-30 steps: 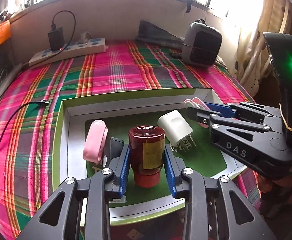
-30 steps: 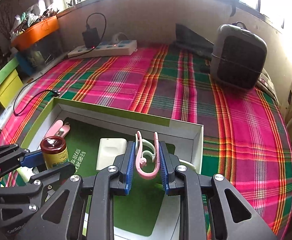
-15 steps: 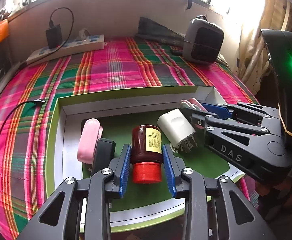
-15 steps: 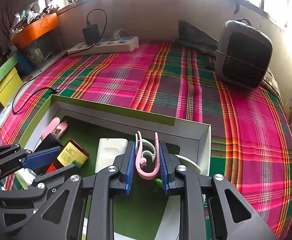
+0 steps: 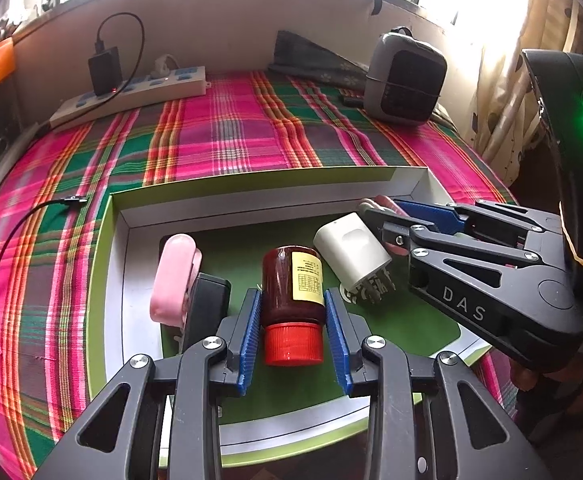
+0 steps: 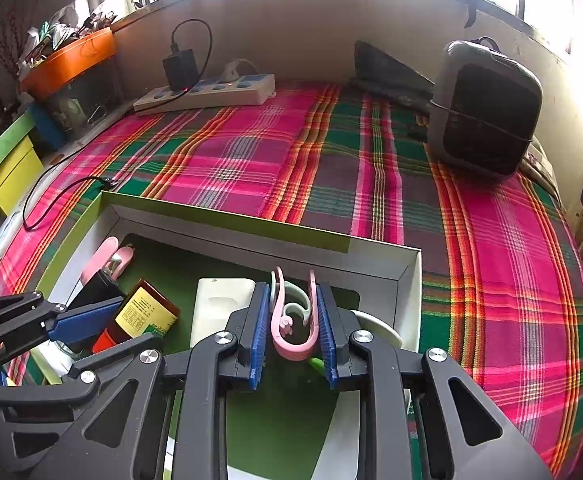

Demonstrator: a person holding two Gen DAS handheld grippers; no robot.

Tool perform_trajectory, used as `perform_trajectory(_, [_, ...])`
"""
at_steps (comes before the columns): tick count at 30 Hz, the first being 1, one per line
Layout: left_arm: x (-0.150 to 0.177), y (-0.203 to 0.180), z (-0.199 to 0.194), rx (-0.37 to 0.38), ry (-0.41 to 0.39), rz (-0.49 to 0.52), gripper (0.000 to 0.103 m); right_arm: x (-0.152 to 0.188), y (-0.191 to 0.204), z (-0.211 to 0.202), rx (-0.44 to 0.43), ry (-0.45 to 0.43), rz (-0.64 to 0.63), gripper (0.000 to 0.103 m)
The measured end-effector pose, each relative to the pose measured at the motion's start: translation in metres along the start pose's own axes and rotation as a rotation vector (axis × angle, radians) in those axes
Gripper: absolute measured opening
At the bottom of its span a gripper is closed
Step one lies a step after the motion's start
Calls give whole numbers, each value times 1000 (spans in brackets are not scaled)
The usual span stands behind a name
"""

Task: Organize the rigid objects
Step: 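Lower the bottle into the tray and open the left gripper while the right releases the clip, then withdraw both grippers from the tray toward the remaining objects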

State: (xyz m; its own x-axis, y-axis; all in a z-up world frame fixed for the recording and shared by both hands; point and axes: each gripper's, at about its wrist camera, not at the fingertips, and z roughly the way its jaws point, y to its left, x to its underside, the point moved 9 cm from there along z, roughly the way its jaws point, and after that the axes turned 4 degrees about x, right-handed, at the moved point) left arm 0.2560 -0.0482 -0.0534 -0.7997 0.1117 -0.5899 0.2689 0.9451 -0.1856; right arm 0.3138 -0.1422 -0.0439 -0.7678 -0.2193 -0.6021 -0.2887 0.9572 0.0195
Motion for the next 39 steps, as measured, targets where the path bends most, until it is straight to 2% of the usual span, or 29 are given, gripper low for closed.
perform_trajectory(14, [2, -1, -1, -2, 0, 2, 37, 1, 0, -3, 9, -8, 5, 26])
perform_trajectory(24, [4, -5, -16, -3, -28, 8, 38, 1, -1, -15, 1, -35, 21, 29])
perform_trajectory(26, [4, -6, -19, -7, -31, 13, 38, 2, -1, -18, 9, -41, 25, 32])
perform_trajectory(28, [6, -5, -23, -16, -38, 10, 38, 2, -1, -22, 7, -48, 28, 42])
perform_trajectory(29, [7, -5, -25, -13, -42, 9, 38, 3, 0, -26, 2, -55, 28, 44])
perform_trajectory(39, [15, -6, -52, -18, -86, 2, 39, 9, 7, -52, 2, -89, 26, 46])
